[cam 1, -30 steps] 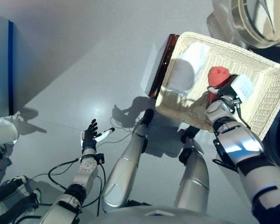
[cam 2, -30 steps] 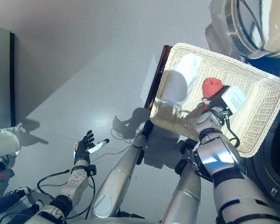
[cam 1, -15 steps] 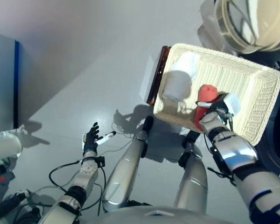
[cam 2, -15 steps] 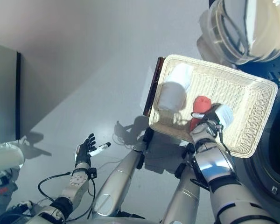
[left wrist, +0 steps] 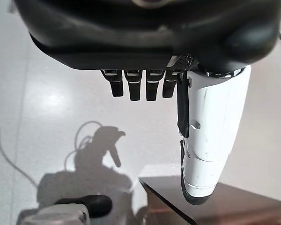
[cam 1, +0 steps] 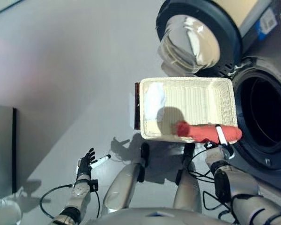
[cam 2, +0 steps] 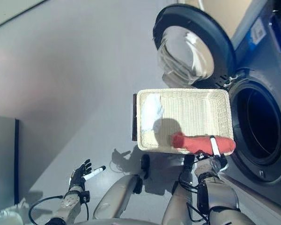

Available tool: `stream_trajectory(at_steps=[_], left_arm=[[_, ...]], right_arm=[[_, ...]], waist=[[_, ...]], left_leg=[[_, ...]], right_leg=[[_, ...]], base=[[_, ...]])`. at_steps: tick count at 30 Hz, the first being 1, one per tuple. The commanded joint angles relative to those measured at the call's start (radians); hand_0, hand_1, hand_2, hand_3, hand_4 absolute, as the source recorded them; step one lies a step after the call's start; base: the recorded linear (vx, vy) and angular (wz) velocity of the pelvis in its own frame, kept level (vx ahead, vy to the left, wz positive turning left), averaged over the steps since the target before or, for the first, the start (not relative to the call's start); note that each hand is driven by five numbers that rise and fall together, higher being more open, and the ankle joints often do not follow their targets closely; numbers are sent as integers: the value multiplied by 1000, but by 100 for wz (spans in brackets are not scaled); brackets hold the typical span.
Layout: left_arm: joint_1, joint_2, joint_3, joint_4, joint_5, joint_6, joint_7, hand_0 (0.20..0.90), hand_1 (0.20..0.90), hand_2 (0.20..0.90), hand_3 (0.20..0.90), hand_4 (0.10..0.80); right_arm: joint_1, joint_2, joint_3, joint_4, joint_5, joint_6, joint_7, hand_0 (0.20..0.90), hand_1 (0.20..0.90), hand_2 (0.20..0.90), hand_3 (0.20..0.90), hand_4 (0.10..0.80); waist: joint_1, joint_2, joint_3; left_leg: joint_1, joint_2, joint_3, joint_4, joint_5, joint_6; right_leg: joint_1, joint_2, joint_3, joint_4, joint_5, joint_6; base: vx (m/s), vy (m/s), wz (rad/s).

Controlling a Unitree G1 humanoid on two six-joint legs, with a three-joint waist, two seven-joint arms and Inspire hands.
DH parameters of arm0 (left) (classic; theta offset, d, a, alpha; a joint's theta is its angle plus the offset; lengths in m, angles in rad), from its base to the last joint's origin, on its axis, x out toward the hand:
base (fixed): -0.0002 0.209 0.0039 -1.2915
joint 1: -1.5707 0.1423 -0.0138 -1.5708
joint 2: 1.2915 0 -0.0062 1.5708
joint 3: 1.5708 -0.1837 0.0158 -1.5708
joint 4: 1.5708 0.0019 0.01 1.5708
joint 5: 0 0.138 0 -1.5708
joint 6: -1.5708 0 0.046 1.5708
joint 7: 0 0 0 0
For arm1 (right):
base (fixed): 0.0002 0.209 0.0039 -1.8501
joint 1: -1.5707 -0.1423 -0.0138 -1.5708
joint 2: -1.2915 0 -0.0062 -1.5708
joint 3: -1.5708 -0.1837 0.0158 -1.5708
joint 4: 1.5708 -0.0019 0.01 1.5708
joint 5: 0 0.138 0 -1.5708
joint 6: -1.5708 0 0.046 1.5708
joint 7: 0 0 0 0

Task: Pick up the clothes and place them into the washing machine

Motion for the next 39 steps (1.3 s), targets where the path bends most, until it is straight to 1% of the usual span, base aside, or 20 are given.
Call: stream_trajectory(at_steps=[1, 6, 7, 9, 11, 14, 16, 18, 21, 24, 27, 28, 29, 30, 32, 33, 34, 36, 37, 39], left_arm=[[34, 0, 11, 36, -56, -29, -7, 900, 900, 900, 900, 800], [37, -9, -24, 57, -63, -35, -5, 900, 900, 900, 900, 800], [35, -11, -28, 63, -62, -36, -3, 900, 900, 900, 900, 800], [40, -13, -42, 58, -61, -40, 2, 900, 900, 900, 900, 800], [41, -20, -56, 63, -62, -41, 3, 900, 900, 900, 900, 800], [44, -24, -67, 64, -53, -39, 4, 900, 900, 900, 900, 800], [42, -23, -70, 56, -56, -44, 8, 900, 900, 900, 900, 800], [47, -20, -76, 59, -55, -44, 11, 900, 900, 900, 900, 800], [51, -14, -73, 51, -64, -49, 16, 900, 900, 900, 900, 800], [64, 3, -52, 33, -78, -63, 20, 900, 900, 900, 900, 800], [67, 27, -33, 22, -82, -74, 31, 900, 900, 900, 900, 800], [68, 37, -31, 8, -87, -80, 35, 900, 900, 900, 900, 800], [70, 42, -27, 1, -92, -79, 32, 900, 900, 900, 900, 800], [70, 47, -21, -4, -93, -80, 37, 900, 900, 900, 900, 800], [70, 50, -17, -19, -107, -85, 35, 900, 900, 900, 900, 800], [66, 50, -10, -19, -112, -82, 38, 900, 900, 900, 900, 800], [61, 54, -1, -12, -116, -78, 41, 900, 900, 900, 900, 800], [49, 55, 17, 16, -104, -68, 51, 900, 900, 900, 900, 800], [46, 46, 21, 30, -98, -60, 50, 900, 900, 900, 900, 800], [44, 46, 32, 52, -86, -51, 45, 900, 900, 900, 900, 800]], right_arm=[[-64, -98, -22, -102, 57, -117, 44, 200, 200, 200, 200, 300], [-130, -136, -53, -179, 67, -180, 4, 200, 200, 200, 200, 300], [-146, -144, -58, -192, 66, -193, -5, 200, 200, 200, 200, 300], [-182, -164, -72, -213, 71, -219, -21, 200, 200, 200, 200, 300], [-214, -191, -79, -217, 62, -229, -48, 200, 200, 200, 200, 300], [-253, -230, -98, -200, 58, -244, -79, 200, 200, 200, 200, 300], [-284, -259, -106, -205, 43, -255, -110, 200, 200, 200, 200, 300], [-321, -286, -105, -211, 32, -263, -128, 200, 200, 200, 200, 300], [-393, -346, -95, -233, -6, -281, -180, 200, 200, 200, 200, 300], [-503, -409, -14, -281, -110, -288, -243, 200, 200, 200, 200, 300], [-619, -467, 100, -423, -190, -302, -266, 200, 200, 200, 200, 300], [-647, -481, 131, -472, -197, -315, -266, 258, 258, 258, 258, 341], [-659, -495, 151, -510, -205, -322, -266, 768, 768, 768, 768, 706], [-655, -505, 159, -542, -217, -326, -271, 900, 900, 900, 900, 800], [-661, -521, 179, -517, -209, -317, -264, 900, 900, 900, 900, 800], [-656, -524, 181, -484, -208, -310, -265, 900, 900, 900, 900, 800], [-653, -511, 172, -459, -191, -309, -262, 900, 900, 900, 900, 800], [-629, -475, 176, -384, -179, -279, -229, 900, 900, 900, 900, 800], [-601, -442, 168, -341, -170, -263, -217, 900, 900, 900, 900, 800], [-568, -391, 151, -273, -145, -239, -185, 900, 900, 900, 900, 800]], waist=[[15, 74, -16], [8, 116, -46], [8, 125, -49], [8, 151, -58], [7, 171, -65], [14, 205, -83], [15, 236, -92], [17, 256, -102], [14, 294, -102], [25, 312, -99], [29, 305, -90], [30, 298, -92], [29, 293, -97], [23, 289, -98], [10, 280, -85], [3, 271, -72], [-7, 260, -53], [-19, 236, -23], [-19, 225, -18], [-24, 207, -10]], left_leg=[[-52, 7, -39, -65, 72, -92], [-45, 2, -26, -78, 73, -95], [-49, 1, -23, -79, 82, -95], [-43, -3, -19, -79, 72, -96], [-48, -4, -9, -80, 79, -97], [-38, -8, -5, -80, 66, -98], [-39, -11, 1, -74, 69, -98], [-32, -18, 6, -69, 54, -96], [-38, -19, 30, -36, 42, -90], [-59, -17, 50, 11, 7, -79], [-92, -4, 68, 51, -4, -74], [-100, 0, 72, 56, -5, -75], [-105, 2, 72, 58, -8, -75], [-110, 3, 72, 66, -12, -76], [-141, 7, 82, 129, -29, -77], [-165, 17, 87, 189, -47, -78], [-182, 24, 90, 262, -79, -74], [-218, 47, 93, 376, -127, -66], [-216, 47, 78, 421, -176, -62], [-229, 56, 78, 460, -206, -50]], right_leg=[[42, 51, 0, 65, -102, -51], [37, 50, 21, 62, -104, -49], [31, 51, 26, 63, -96, -50], [27, 50, 39, 70, -108, -51], [17, 50, 49, 75, -104, -52], [12, 47, 59, 91, -122, -51], [-4, 45, 73, 110, -122, -52], [-13, 47, 86, 131, -137, -52], [-49, 51, 115, 177, -145, -53], [-100, 62, 154, 221, -161, -53], [-146, 73, 180, 249, -159, -53], [-158, 76, 184, 262, -163, -55], [-163, 77, 185, 268, -170, -56], [-173, 80, 183, 285, -177, -59], [-195, 89, 184, 333, -195, -69], [-207, 92, 180, 367, -216, -76], [-215, 103, 179, 414, -231, -86], [-245, 118, 176, 498, -257, -100], [-243, 127, 179, 528, -289, -103], [-262, 144, 178, 559, -296, -105]], base=[[18, 30, -10], [18, 26, -11], [-3, 37, -2], [24, 49, -11], [20, 35, -14], [56, 17, -14], [38, 29, -15], [63, 36, -8], [48, 71, -24], [20, 46, -42], [-40, -38, -35], [-21, -63, -35], [-5, -54, -26], [7, -28, -11], [-28, -41, 5], [-73, -99, -3], [-80, -119, -14], [-2, -117, -26], [77, -99, -31], [-9, -62, -26]])
